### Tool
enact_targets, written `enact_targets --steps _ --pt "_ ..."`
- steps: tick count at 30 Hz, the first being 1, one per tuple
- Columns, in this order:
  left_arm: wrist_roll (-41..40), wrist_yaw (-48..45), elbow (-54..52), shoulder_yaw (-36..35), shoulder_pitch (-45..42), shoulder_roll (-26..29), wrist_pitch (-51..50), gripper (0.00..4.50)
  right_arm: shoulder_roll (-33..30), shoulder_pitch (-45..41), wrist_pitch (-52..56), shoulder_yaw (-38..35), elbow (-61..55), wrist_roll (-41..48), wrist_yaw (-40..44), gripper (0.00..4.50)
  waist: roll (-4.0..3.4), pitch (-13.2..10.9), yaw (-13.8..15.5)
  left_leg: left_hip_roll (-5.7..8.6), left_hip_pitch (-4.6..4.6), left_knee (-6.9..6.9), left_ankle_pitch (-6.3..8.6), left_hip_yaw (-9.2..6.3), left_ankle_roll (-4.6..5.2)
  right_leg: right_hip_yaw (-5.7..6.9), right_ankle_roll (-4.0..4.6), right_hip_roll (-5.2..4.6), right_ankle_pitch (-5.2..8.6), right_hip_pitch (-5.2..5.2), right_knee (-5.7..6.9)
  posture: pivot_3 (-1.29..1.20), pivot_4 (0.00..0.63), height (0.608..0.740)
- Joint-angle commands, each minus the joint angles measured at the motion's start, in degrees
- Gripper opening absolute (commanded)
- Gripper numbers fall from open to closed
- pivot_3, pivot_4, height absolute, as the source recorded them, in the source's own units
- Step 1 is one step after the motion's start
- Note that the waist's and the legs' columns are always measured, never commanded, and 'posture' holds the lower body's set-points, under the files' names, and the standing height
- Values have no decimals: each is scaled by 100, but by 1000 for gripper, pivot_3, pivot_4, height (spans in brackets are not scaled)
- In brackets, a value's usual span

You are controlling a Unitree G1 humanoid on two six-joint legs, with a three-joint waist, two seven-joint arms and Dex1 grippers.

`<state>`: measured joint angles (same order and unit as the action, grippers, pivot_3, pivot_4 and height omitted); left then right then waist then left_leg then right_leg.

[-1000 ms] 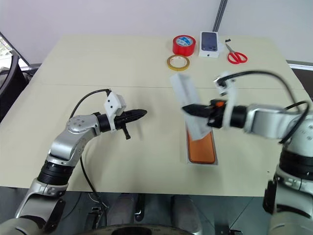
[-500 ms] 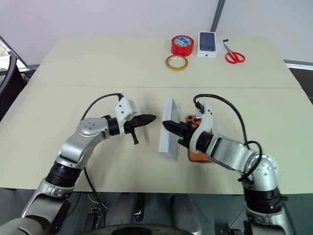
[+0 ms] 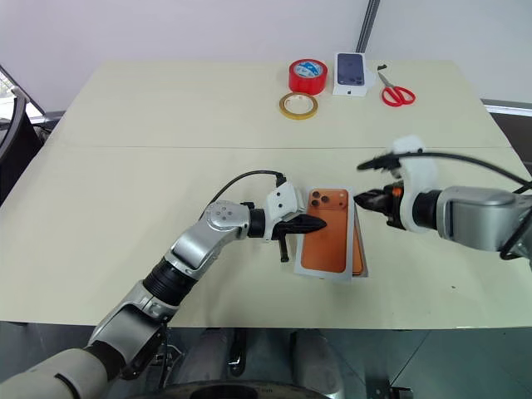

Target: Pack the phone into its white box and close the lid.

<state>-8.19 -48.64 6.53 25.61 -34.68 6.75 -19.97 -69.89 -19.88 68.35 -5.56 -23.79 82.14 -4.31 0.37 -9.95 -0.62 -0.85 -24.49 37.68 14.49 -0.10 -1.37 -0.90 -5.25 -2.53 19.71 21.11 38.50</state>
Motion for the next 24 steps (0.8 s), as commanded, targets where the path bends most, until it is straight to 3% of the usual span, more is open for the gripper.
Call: enact_targets --steps 1,6,11,18,24 --pt "-145 97 -403 -390 -68 119 -182 0 -328 221 -211 67 -525 -1114 655 25 -1 0 4 0 0 0 0 0 0 0 0 0 0 0 1 0 150 725" --pt "-229 16 -824 -736 71 766 -629 0 -427 679 -462 278 -881 -2302 1333 25 -2 1 6 0 1 1 0 -2 0 0 0 0 0 -2 0 0 150 725" --pt "91 -539 -866 -153 215 1418 -636 0 -304 804 -530 305 -1007 -2916 1824 25 -2 1 14 2 2 2 -1 -1 -1 1 0 -1 0 -2 0 0 150 725" --pt "254 -626 -451 321 3 873 -493 0 -132 759 -478 447 -1132 -3422 2348 25 0 0 142 6 -1 17 1 -3 1 3 0 -7 0 -10 -1 0 150 725" --pt "111 -562 -373 214 -99 372 -586 0 85 752 -372 482 -1172 -3777 2538 25 -1 0 122 3 1 20 2 -3 3 2 0 -2 0 -8 4 0 150 725"
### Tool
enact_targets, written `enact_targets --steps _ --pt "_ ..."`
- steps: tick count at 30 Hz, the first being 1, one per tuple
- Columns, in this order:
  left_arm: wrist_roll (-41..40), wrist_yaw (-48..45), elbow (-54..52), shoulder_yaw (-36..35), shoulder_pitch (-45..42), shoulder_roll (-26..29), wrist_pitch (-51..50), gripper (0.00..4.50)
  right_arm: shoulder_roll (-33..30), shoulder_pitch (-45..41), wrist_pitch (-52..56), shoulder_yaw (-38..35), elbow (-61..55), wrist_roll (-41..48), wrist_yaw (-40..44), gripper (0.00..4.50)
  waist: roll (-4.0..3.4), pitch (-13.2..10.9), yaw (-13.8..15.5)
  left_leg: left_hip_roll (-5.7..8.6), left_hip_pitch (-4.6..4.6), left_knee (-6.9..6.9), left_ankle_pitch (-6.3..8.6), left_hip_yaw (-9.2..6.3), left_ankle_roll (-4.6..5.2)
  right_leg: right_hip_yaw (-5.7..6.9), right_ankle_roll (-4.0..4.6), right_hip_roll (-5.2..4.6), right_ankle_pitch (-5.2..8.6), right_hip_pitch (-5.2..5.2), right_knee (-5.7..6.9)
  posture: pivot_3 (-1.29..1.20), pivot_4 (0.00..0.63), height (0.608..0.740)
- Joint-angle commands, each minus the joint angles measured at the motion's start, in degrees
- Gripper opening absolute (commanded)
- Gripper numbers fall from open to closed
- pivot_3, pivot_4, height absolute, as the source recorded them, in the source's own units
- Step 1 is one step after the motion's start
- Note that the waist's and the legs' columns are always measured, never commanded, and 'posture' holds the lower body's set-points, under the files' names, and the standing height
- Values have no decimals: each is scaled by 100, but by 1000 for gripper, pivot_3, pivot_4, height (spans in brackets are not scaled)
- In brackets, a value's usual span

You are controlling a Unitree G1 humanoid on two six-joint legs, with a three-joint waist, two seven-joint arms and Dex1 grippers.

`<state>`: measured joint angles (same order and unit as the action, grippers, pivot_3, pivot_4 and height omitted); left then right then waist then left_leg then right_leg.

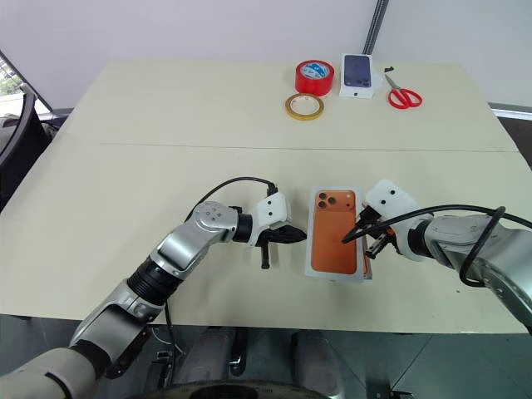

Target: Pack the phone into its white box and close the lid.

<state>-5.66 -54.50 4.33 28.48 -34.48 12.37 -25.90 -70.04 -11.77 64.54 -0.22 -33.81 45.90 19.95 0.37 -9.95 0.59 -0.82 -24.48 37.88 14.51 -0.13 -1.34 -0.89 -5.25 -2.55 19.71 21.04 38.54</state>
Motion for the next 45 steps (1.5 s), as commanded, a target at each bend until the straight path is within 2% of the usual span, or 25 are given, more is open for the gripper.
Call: enact_targets --steps 1,26,35,38,41,45 --pt "-160 40 -159 -97 -115 -249 -4 0 129 -57 29 -56 -175 -204 144 25 0 0 4 0 0 0 0 0 0 0 0 0 0 0 1 0 150 725" --pt "-193 132 -189 -237 -44 -534 -179 0 494 284 257 -223 -143 -1275 697 25 0 0 15 3 0 6 0 0 0 0 0 -2 0 -4 2 0 150 725" --pt "-253 199 -144 -458 -16 -413 -212 0 141 482 139 -640 -169 -1549 1122 25 0 1 14 3 1 7 0 0 0 0 0 -2 0 -5 3 0 150 725" --pt "-497 369 -80 -879 -157 -490 -346 0 -28 804 -76 -1286 -187 -1504 1581 25 0 0 21 3 1 8 0 -1 0 0 -1 -2 0 -5 5 0 150 725" --pt "-538 544 101 -1037 -390 -661 -262 0 110 1040 -135 -1857 -452 -1201 2037 25 0 0 17 3 1 10 0 -2 0 1 -1 -2 0 -7 6 0 150 725" --pt "-390 671 593 -921 -710 -941 -52 0 324 1270 -134 -1932 -831 -1010 2200 25 3 0 25 8 4 12 0 -7 0 6 -3 0 0 -16 4 0 150 725"
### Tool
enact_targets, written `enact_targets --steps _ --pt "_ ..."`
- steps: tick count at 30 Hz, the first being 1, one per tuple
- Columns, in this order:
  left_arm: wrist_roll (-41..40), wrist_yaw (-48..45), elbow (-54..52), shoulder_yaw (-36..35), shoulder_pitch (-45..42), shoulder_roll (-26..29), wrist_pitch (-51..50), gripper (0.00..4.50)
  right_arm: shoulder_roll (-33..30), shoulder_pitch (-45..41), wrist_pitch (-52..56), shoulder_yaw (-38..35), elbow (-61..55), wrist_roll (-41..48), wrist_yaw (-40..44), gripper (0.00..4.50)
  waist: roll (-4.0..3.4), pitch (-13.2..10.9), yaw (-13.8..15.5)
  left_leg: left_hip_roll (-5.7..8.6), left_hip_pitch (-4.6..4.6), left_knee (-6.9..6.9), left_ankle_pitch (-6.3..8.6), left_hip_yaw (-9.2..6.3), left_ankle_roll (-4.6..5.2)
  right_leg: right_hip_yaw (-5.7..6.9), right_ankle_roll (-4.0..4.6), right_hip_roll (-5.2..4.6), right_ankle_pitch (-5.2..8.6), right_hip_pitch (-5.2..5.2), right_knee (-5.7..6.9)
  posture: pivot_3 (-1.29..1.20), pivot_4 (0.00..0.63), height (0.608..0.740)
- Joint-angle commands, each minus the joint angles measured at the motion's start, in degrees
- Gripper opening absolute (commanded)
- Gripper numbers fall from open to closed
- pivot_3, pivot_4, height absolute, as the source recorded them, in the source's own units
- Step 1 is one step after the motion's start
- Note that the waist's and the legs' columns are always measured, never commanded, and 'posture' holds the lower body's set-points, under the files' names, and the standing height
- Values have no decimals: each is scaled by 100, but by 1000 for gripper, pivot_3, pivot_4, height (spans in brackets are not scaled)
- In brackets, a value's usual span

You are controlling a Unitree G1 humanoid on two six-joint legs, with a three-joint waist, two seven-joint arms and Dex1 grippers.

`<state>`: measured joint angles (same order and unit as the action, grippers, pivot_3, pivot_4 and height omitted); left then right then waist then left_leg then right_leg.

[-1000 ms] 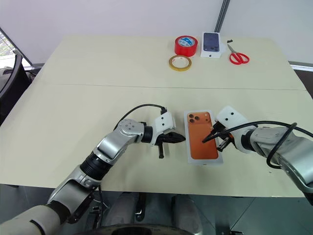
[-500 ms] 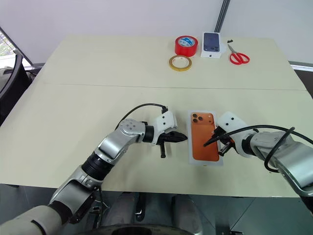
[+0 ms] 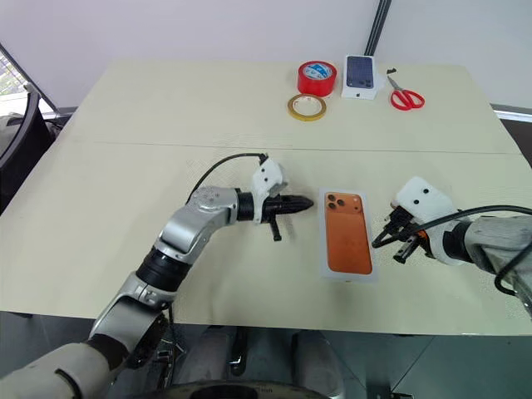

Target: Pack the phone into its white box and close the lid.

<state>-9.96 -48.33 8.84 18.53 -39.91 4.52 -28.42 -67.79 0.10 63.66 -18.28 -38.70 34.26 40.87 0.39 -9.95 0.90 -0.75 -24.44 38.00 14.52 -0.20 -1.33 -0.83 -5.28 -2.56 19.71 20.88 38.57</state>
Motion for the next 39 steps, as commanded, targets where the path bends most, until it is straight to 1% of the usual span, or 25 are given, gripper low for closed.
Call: enact_targets --steps 1,5,8,12,16,18,22,26,28,31,35,39 --pt "133 56 308 178 -239 -215 288 0 156 108 -17 -18 -421 151 47 25 0 0 -10 2 0 0 0 1 1 -1 0 0 0 1 0 0 150 725" --pt "563 -9 1093 683 -484 -403 572 0 516 214 180 534 -526 4 -396 25 1 0 -15 2 4 0 0 0 1 -1 -1 2 0 0 2 0 150 725" --pt "925 -96 1510 1010 -533 -330 722 0 681 366 270 733 -579 -51 -566 25 4 2 -16 4 3 -1 0 0 1 -2 -1 3 1 1 2 0 150 725" --pt "991 -111 1560 968 -430 -229 853 0 774 507 230 773 -647 -117 -690 25 18 18 -16 3 17 0 2 -3 2 0 -1 1 1 -17 -3 0 150 725" --pt "723 -46 1228 523 -309 -80 854 0 919 386 68 505 -601 -180 -754 25 18 20 -34 -1 19 0 2 -5 3 -1 -1 1 1 -18 -3 0 150 725" --pt "540 -34 895 188 -173 112 834 0 1119 310 -381 286 -525 -344 -845 25 17 20 -42 -3 19 -2 2 -4 3 -1 -1 2 1 -15 -2 0 150 725" --pt "138 89 113 -735 243 810 709 0 1524 175 -1209 -189 -142 -665 -1006 25 14 18 -69 -4 14 -3 1 0 1 -5 -1 1 1 -3 6 0 150 725" --pt "-178 188 -347 -1640 733 1646 521 0 1971 -48 -1459 -626 259 -448 -1029 25 11 19 -37 -5 13 -2 0 0 -1 -3 -1 0 1 -1 9 0 150 725" --pt "-348 242 -522 -2058 1027 1975 418 0 2205 -140 -1563 -821 490 -350 -1037 25 12 19 -31 -3 13 -1 0 2 -1 -4 -1 -4 1 -3 9 0 150 725" --pt "-581 290 -678 -2600 1470 2392 334 0 2454 -186 -1695 -943 850 -310 -1042 25 12 19 -16 -2 13 -2 0 2 -1 -2 -1 -8 1 -2 10 0 150 725" --pt "-728 324 -708 -3138 2084 2867 359 0 2645 -68 -1972 -862 1110 -409 -1038 25 11 19 -23 -2 13 -4 1 2 0 -2 -1 -11 1 -2 10 0 150 725" --pt "-847 422 -748 -3384 2408 3003 358 0 2772 5 -2127 -719 1158 -444 -1011 25 9 18 -21 -2 14 -3 1 2 0 -2 0 -12 1 -1 15 0 150 725"
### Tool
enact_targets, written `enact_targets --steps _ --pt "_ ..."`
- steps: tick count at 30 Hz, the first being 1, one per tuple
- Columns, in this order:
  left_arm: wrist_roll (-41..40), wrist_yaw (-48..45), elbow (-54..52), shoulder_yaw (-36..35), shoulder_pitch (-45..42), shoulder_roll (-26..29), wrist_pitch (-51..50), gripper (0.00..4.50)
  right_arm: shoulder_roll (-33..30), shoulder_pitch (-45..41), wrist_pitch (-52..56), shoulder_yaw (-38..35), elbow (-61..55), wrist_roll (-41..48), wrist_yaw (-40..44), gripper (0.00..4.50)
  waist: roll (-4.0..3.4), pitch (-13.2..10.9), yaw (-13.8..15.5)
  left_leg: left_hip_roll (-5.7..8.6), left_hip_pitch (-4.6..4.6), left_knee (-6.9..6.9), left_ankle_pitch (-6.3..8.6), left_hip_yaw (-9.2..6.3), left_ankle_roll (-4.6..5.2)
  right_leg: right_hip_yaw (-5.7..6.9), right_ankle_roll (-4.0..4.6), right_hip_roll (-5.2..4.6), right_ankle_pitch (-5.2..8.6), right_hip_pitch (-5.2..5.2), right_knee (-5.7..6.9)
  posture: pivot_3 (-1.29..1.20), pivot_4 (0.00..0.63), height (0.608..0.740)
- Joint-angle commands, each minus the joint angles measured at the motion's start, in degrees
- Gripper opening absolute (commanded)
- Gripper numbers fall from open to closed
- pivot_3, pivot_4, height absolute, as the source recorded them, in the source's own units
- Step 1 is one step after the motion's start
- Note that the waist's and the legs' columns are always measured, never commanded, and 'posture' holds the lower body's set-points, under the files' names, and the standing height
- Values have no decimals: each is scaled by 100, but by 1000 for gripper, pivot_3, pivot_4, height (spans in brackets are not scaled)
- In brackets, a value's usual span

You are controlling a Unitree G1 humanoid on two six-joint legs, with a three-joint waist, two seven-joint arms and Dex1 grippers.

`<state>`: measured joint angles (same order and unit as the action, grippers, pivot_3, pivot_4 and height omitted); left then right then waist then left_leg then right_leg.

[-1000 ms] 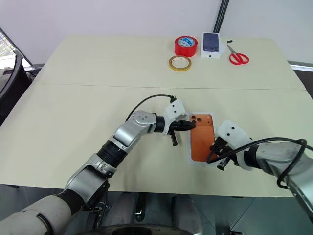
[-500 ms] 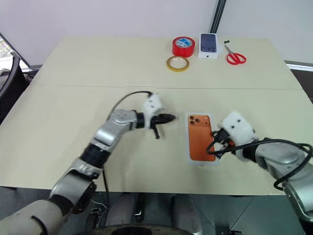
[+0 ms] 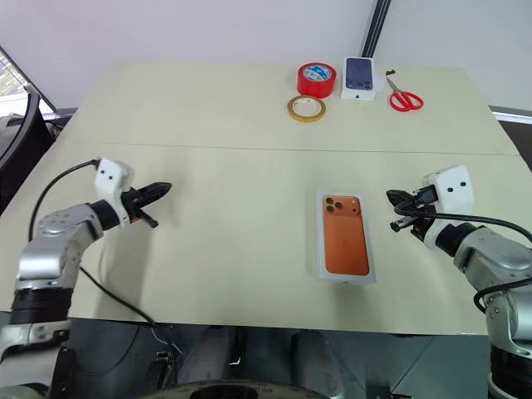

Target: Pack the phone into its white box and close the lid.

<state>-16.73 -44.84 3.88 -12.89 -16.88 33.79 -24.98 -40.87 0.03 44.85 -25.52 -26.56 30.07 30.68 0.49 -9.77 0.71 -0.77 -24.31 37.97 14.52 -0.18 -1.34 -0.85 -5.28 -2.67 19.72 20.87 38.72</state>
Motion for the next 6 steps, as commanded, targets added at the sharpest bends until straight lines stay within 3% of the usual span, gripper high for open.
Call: enact_targets --steps 1,6 --pt "-218 115 -293 -289 159 74 -16 0 108 24 -281 49 -58 -39 -1 25 0 0 -4 0 1 0 0 2 0 0 0 -1 0 -1 0 0 150 725" --pt "-362 237 -435 -239 195 5 -89 0 177 24 -390 183 -68 -19 24 25 0 0 -8 -1 0 0 1 2 0 -1 0 -1 0 2 4 0 150 725"
